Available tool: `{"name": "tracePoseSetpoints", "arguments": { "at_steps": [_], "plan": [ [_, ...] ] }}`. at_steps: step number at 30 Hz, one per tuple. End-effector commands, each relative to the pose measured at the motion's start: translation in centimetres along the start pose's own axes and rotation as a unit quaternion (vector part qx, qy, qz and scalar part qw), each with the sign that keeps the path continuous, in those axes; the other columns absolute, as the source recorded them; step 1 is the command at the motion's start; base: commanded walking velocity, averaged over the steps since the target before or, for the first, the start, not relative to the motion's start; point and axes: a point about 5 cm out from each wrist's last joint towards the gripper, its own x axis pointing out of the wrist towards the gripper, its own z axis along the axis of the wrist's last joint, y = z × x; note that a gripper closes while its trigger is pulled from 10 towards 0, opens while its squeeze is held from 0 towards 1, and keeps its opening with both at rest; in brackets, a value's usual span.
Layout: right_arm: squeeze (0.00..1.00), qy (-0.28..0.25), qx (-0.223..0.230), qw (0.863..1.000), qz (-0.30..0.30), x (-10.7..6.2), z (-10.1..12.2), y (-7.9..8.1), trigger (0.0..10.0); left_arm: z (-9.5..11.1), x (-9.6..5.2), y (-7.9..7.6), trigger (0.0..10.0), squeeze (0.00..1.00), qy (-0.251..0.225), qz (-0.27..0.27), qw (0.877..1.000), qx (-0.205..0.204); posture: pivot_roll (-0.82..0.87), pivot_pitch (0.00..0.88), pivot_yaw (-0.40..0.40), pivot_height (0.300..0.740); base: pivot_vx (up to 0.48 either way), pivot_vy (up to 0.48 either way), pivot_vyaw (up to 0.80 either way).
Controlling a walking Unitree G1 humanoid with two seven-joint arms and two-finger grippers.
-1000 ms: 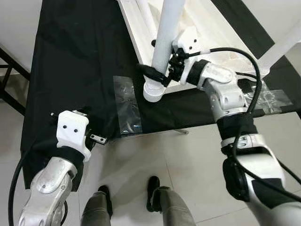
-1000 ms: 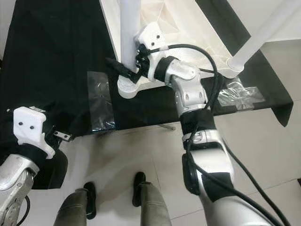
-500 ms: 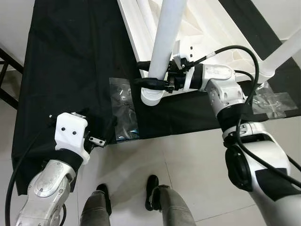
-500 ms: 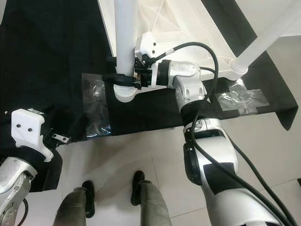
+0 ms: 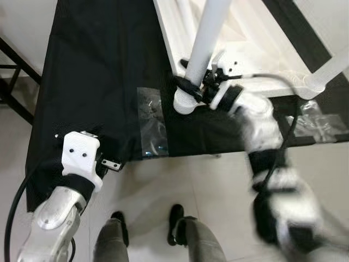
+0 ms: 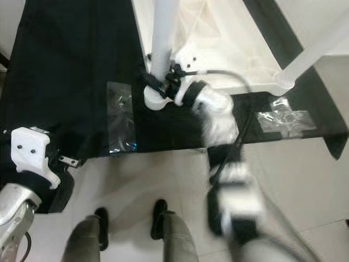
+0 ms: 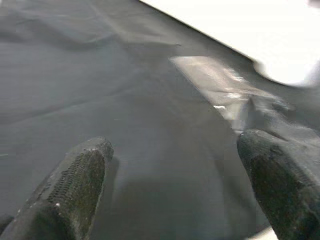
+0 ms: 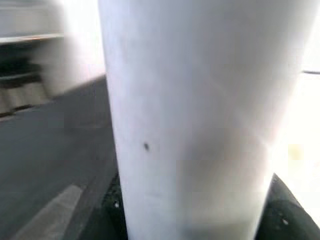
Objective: Building children table
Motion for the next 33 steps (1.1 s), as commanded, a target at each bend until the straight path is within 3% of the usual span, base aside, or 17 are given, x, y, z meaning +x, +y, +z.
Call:
{"name": "tracePoseSetpoints", "arguments": {
  "at_steps": [1, 4, 7, 8, 14, 15, 18, 19, 20, 21, 23, 24, 25, 26, 27, 30, 33],
  "plan": [
    [0.0, 0.139, 0.013, 0.989, -0.039, -3.7, -4.6, 1.1, 0.0, -0.2, 0.1, 0.1, 10.0, 0.0, 0.007, -0.004, 1.0, -0.009, 0.12, 0.386, -0.101, 0.74, 0.0, 0.0, 0.0],
    [0.0, 0.139, 0.013, 0.989, -0.039, -3.7, -4.6, 1.1, 0.0, -0.2, 0.1, 0.1, 10.0, 0.0, 0.007, -0.004, 1.0, -0.009, 0.12, 0.386, -0.101, 0.74, 0.0, 0.0, 0.0],
    [0.0, 0.114, -0.002, 0.993, -0.023, -1.7, -3.6, 0.9, 0.0, -0.2, 0.4, -0.1, 10.0, 0.0, 0.004, -0.008, 1.0, -0.013, 0.12, 0.373, -0.108, 0.74, 0.0, 0.0, 0.0],
    [0.0, 0.11, -0.008, 0.994, -0.02, -0.7, -3.2, 0.6, 10.0, -0.3, 0.5, -0.2, 10.0, 0.0, 0.003, -0.01, 1.0, -0.014, 0.12, 0.374, -0.11, 0.74, 0.0, 0.0, 0.0],
    [0.0, 0.097, -0.009, 0.995, -0.006, -0.1, -2.6, 0.5, 10.0, -0.2, 0.5, -0.2, 10.0, 0.0, 0.002, -0.01, 1.0, -0.013, 0.12, 0.374, -0.111, 0.74, 0.0, 0.0, 0.0],
    [1.0, 0.094, -0.007, 0.996, -0.008, 0.0, -2.0, 0.5, 10.0, -0.2, 0.5, -0.2, 10.0, 0.0, 0.001, -0.009, 1.0, -0.012, 0.12, 0.371, -0.111, 0.74, 0.0, 0.0, 0.0],
    [1.0, 0.081, -0.002, 0.997, -0.002, 0.5, -1.2, 0.4, 10.0, -0.2, 0.5, 0.0, 10.0, 0.0, 0.001, -0.007, 1.0, -0.012, 0.12, 0.372, -0.111, 0.74, 0.0, 0.0, 0.0],
    [1.0, 0.061, -0.001, 0.998, 0.013, 1.2, 0.4, 0.3, 10.0, -0.1, 0.6, 0.1, 10.0, 0.0, 0.0, -0.006, 1.0, -0.012, 0.12, 0.371, -0.107, 0.74, 0.0, 0.0, 0.0],
    [1.0, 0.061, -0.001, 0.998, 0.013, 1.2, 0.4, 0.3, 10.0, -0.1, 0.6, 0.1, 10.0, 0.0, 0.0, -0.006, 1.0, -0.012, 0.12, 0.371, -0.107, 0.74, 0.0, 0.0, 0.0],
    [1.0, 0.05, -0.01, 0.997, 0.064, 2.0, 1.1, 0.4, 10.0, -0.1, 0.6, 0.1, 10.0, 0.0, 0.0, -0.006, 1.0, -0.011, 0.13, 0.37, -0.104, 0.74, 0.0, 0.0, 0.0],
    [1.0, 0.05, -0.01, 0.997, 0.064, 2.0, 1.1, 0.4, 10.0, -0.1, 0.6, 0.1, 10.0, 0.0, 0.0, -0.006, 1.0, -0.011, 0.13, 0.37, -0.104, 0.74, 0.0, 0.0, 0.0],
    [0.01, 0.043, -0.032, 0.99, 0.133, 2.5, 1.7, 0.6, 10.0, 0.0, 0.7, 0.0, 10.0, 0.0, -0.001, -0.007, 1.0, -0.012, 0.14, 0.373, -0.106, 0.74, 0.0, 0.0, 0.0],
    [0.01, 0.043, -0.032, 0.99, 0.133, 2.5, 1.7, 0.6, 10.0, 0.0, 0.7, 0.0, 10.0, 0.0, -0.001, -0.007, 1.0, -0.012, 0.14, 0.373, -0.106, 0.74, 0.0, 0.0, 0.0],
    [0.0, 0.035, -0.05, 0.977, 0.206, 2.8, 2.2, 0.6, 10.0, 0.1, 0.7, 0.0, 10.0, 0.0, -0.002, -0.007, 1.0, -0.011, 0.15, 0.376, -0.108, 0.74, 0.0, 0.0, 0.0],
    [0.0, 0.035, -0.05, 0.977, 0.206, 2.8, 2.2, 0.6, 10.0, 0.1, 0.7, 0.0, 10.0, 0.0, -0.002, -0.007, 1.0, -0.011, 0.15, 0.376, -0.108, 0.74, 0.0, 0.0, 0.0],
    [0.0, 0.027, -0.085, 0.931, 0.353, 3.4, 3.2, -0.1, 10.0, 0.2, 0.5, 0.1, 10.0, 0.0, -0.004, -0.002, 1.0, -0.01, 0.15, 0.383, -0.121, 0.74, 0.0, 0.0, 0.0],
    [0.0, 0.035, -0.1, 0.916, 0.388, 3.8, 3.4, -0.8, 10.0, 0.2, 0.4, 0.1, 10.0, 0.0, -0.003, 0.0, 1.0, -0.009, 0.16, 0.387, -0.123, 0.74, 0.0, 0.0, 0.0]
  ]
}}
